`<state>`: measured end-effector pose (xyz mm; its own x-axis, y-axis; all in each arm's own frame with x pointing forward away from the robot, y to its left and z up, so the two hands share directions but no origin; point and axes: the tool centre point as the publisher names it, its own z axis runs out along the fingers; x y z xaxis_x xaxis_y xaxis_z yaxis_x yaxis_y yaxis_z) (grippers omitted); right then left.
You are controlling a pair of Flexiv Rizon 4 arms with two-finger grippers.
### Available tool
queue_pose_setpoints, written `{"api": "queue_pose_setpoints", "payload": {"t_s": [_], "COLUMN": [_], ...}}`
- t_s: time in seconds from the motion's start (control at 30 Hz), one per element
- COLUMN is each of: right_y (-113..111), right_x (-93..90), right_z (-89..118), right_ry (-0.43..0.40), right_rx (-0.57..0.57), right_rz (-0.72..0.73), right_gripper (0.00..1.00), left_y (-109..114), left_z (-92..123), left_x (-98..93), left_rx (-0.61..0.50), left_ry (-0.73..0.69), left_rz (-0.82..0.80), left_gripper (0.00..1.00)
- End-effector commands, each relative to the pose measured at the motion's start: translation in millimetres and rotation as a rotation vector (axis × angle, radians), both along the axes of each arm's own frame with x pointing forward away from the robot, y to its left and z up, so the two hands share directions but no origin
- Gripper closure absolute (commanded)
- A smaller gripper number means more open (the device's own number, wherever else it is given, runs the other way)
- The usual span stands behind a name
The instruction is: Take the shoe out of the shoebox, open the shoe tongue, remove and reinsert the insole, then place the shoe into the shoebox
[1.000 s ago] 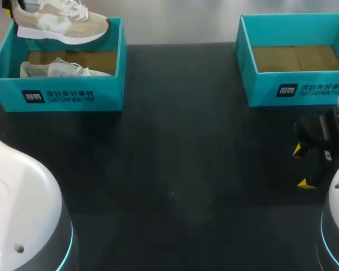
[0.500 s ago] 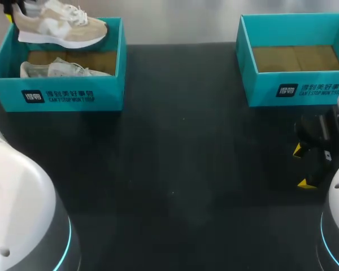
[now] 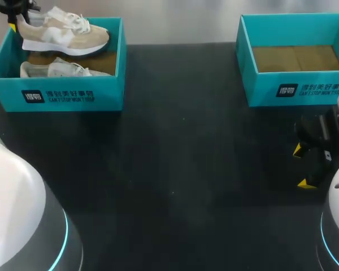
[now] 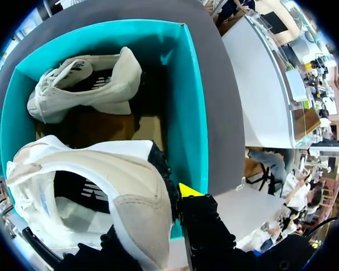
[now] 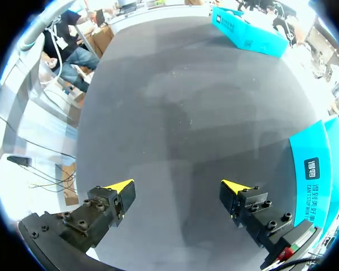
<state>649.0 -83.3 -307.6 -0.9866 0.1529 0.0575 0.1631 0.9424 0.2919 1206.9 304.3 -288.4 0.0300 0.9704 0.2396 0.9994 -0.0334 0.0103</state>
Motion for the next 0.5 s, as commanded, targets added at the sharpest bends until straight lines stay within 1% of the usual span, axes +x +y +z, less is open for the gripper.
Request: {"api": "queue_pose_setpoints", "payload": {"t_s": [0.03, 0.3, 0.5], "right_y": [0.1, 0.1, 0.1], "right_x": [-1.1, -1.1, -1.1], "right_z": [-0.7, -0.7, -0.7], "right_ry": [-0.002, -0.002, -0.002], "right_rx": [-0.002, -0.002, -0.002], "right_rz": [-0.001, -0.001, -0.001], "right_gripper": [0.00, 0.00, 0.00], "left_y": [-0.7, -2.8, -3.9], "left_z": [-7.2, -15.9, -19.6], "left_x": [0.7, 7.1, 9.7], "left_rx": [0.000, 0.014, 0.003], "left_ry": [-0.014, -0.040, -0.055], "left_rz": [0.000, 0.003, -0.008], "left_gripper": [1.00, 1.00, 1.00]}}
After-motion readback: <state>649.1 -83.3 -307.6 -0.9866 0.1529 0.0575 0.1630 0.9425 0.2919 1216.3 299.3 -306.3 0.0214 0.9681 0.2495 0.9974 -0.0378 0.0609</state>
